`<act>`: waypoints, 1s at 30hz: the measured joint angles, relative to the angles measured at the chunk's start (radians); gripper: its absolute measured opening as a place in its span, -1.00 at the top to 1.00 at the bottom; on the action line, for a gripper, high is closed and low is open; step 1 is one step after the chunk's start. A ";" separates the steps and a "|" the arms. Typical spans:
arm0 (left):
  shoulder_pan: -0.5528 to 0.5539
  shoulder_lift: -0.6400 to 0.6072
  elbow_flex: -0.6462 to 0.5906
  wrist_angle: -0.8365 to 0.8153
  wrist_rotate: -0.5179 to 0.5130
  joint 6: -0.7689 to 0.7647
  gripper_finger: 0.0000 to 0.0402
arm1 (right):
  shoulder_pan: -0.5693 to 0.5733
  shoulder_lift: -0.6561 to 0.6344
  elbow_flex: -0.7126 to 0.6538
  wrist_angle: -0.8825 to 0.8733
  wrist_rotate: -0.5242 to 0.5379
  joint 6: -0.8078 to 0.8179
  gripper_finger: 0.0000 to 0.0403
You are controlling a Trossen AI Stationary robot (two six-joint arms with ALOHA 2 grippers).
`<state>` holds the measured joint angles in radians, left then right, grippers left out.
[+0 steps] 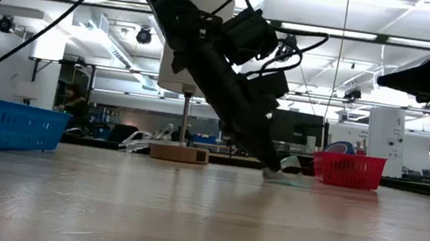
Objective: Pick and place Stapler, Stapler remover, tape
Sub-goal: Put the light blue staple remover into the blue bin
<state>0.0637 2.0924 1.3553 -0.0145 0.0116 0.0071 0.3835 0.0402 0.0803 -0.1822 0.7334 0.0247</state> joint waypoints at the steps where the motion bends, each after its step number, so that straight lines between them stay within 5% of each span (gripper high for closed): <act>1: -0.003 -0.006 0.000 -0.030 0.000 0.000 0.76 | 0.000 0.000 0.000 0.000 0.000 -0.001 0.96; 16: -0.114 -0.178 -0.060 -0.407 0.013 0.018 0.78 | 0.000 0.002 0.000 0.000 0.000 -0.001 0.96; 22: -0.176 -0.321 -0.176 -0.448 0.006 -0.047 0.83 | 0.000 0.002 0.000 0.000 0.000 0.000 0.96; 30: -0.247 -0.575 -0.378 -0.500 -0.134 -0.259 0.76 | 0.000 0.002 0.000 0.000 0.000 0.000 0.96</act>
<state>-0.1829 1.5171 0.9771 -0.5141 -0.1219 -0.2514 0.3834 0.0422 0.0803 -0.1819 0.7334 0.0247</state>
